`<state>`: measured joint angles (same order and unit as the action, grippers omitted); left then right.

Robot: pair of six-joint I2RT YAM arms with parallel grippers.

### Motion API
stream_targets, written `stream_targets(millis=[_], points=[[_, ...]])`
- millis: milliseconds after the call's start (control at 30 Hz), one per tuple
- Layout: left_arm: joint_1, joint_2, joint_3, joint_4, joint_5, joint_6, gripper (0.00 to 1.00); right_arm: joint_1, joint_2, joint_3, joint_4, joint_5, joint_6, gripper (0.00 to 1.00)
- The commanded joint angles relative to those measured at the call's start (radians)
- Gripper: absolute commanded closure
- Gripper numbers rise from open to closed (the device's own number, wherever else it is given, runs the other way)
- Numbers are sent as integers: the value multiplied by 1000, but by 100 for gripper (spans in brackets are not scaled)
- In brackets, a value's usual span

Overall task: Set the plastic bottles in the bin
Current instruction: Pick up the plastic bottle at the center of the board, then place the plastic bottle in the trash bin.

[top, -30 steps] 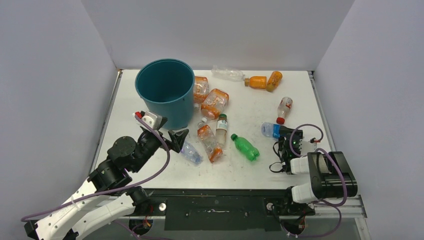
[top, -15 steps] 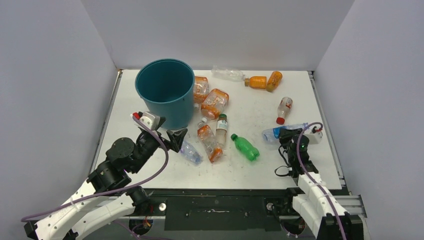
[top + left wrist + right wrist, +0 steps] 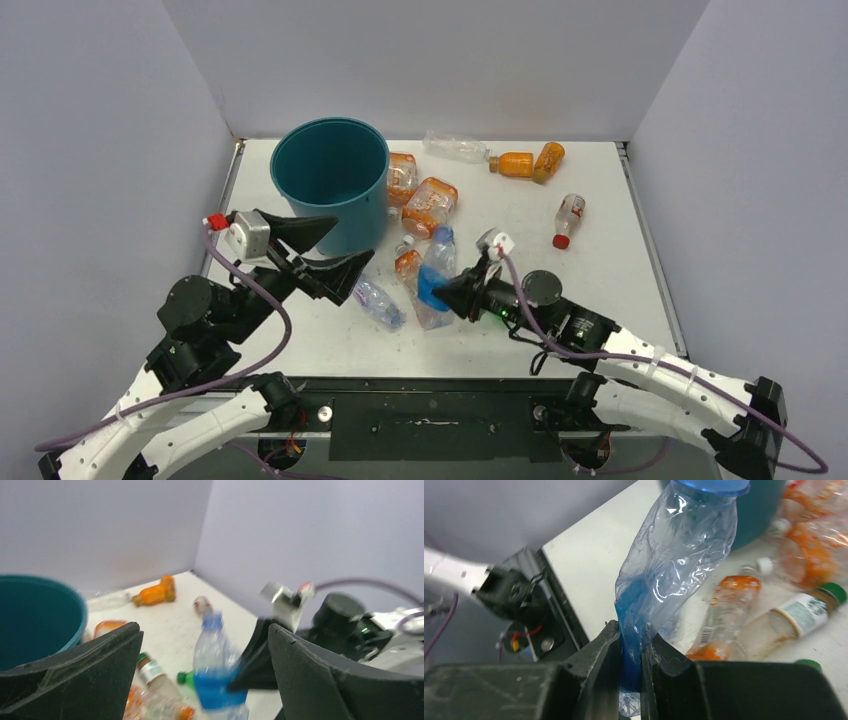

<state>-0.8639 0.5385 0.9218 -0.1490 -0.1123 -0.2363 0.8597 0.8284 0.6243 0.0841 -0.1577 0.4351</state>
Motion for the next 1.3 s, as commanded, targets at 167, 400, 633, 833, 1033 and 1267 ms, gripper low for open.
stream_targets(millis=[167, 400, 633, 833, 1033, 1267], points=[[6, 220, 184, -56, 435, -193, 4, 253, 42, 69, 43, -57, -297, 95], [6, 263, 155, -78, 516, -189, 4, 256, -24, 62, 55, -97, -297, 95], [6, 335, 166, -140, 437, -159, 0, 258, -8, 74, 78, -130, -278, 95], [6, 365, 177, -144, 364, -153, 13, 274, -2, 84, 75, -134, -280, 95], [6, 388, 191, -143, 345, -154, 40, 290, 6, 83, 71, -121, -284, 95], [6, 391, 185, -120, 388, -145, 76, 301, 16, 99, 44, -96, -290, 89]])
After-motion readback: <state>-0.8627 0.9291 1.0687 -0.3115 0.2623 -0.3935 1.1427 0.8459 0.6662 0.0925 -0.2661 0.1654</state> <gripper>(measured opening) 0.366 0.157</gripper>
